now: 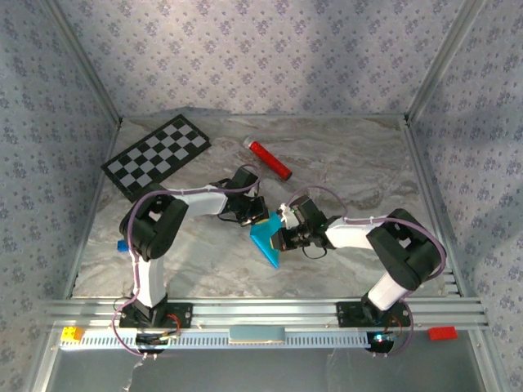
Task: Fold a paper plane with a square sheet of paper (pick it up from the middle)
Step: Third fold the triangle at the center of the table.
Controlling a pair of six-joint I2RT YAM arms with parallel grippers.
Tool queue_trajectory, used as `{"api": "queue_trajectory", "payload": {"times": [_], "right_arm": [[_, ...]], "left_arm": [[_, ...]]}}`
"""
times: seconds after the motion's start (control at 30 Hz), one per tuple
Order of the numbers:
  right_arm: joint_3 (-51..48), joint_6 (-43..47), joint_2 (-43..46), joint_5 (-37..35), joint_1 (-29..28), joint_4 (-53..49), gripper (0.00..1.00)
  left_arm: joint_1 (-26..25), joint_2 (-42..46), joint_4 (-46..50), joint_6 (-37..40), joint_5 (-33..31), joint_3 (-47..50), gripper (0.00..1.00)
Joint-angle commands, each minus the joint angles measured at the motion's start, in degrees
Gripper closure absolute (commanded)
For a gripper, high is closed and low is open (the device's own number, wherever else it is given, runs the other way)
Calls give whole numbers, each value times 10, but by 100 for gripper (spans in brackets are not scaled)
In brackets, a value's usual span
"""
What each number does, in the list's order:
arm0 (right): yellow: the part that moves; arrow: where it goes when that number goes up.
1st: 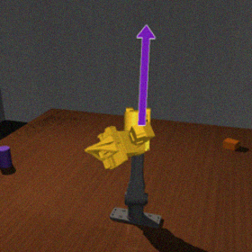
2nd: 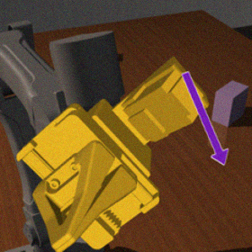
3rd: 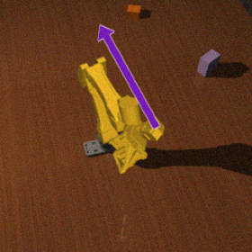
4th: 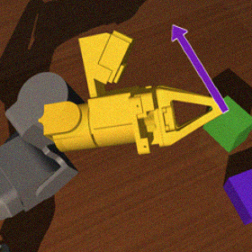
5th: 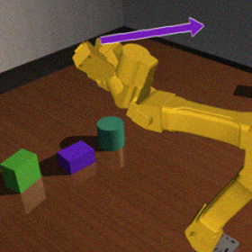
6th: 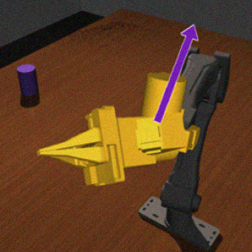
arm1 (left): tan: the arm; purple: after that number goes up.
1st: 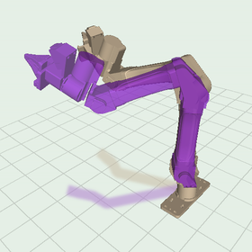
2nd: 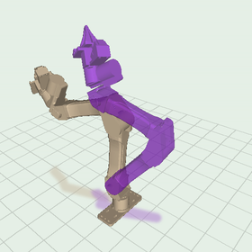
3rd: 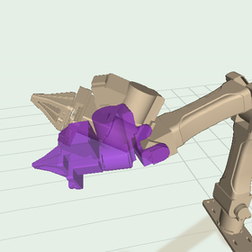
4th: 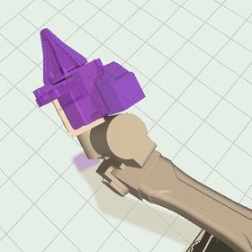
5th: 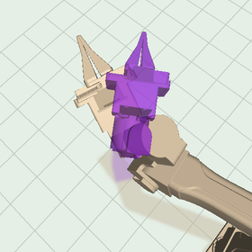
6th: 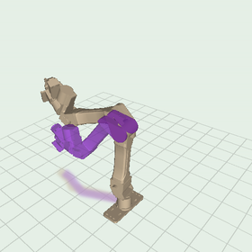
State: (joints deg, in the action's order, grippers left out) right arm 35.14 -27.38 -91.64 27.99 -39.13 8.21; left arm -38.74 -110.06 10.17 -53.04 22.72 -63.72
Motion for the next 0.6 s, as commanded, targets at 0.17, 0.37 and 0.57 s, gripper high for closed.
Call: {"api": "queue_trajectory", "payload": {"times": [0.17, 0.37, 0.57], "right_arm": [[3, 10, -2, -7, -3, -11, 98], [2, 10, -10, -14, -5, -15, 98], [1, 13, -10, -21, -5, -20, 98]], "left_arm": [[-5, -14, 23, -2, -9, -9, 91], [-5, -13, 22, -3, -9, -10, 91], [-5, -13, 23, -3, -9, -11, 91]]}}
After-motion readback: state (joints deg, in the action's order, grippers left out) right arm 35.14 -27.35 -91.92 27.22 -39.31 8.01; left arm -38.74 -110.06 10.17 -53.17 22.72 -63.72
